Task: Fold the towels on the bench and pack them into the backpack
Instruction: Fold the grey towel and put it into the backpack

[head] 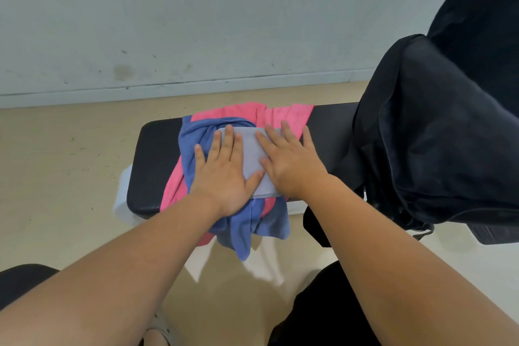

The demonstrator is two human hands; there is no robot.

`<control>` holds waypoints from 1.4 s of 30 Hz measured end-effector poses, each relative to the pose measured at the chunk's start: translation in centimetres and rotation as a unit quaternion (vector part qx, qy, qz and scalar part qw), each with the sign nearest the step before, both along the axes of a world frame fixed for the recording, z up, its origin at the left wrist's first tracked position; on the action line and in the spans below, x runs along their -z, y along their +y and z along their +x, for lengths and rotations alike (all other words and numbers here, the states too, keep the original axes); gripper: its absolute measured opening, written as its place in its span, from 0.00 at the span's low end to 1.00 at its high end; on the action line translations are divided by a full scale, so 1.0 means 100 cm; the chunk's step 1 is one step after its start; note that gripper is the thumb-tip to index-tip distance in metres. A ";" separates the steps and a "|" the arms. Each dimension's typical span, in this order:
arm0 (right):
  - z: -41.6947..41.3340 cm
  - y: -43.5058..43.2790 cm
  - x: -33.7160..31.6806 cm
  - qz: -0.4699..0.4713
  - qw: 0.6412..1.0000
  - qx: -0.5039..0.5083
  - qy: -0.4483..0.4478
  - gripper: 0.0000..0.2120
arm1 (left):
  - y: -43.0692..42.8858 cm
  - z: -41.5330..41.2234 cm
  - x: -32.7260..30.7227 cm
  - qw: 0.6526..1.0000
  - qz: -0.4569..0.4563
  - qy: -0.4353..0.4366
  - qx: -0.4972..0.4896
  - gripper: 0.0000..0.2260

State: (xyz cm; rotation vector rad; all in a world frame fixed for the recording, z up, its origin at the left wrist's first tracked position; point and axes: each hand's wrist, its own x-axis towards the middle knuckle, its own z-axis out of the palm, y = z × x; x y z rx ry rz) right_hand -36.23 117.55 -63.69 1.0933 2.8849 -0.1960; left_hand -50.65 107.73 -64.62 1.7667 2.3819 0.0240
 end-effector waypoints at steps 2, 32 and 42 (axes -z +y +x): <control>0.002 0.002 0.007 -0.059 0.997 0.029 -0.041 0.29 | 0.000 -0.003 0.001 1.000 0.000 -0.010 0.007 0.40; -0.039 0.021 -0.086 -0.155 0.982 0.088 0.068 0.14 | -0.033 -0.024 -0.042 0.888 0.214 -0.354 -0.201 0.11; -0.037 -0.019 -0.074 -0.458 0.780 0.242 0.352 0.16 | -0.018 -0.096 -0.067 0.673 0.259 -0.632 -0.283 0.17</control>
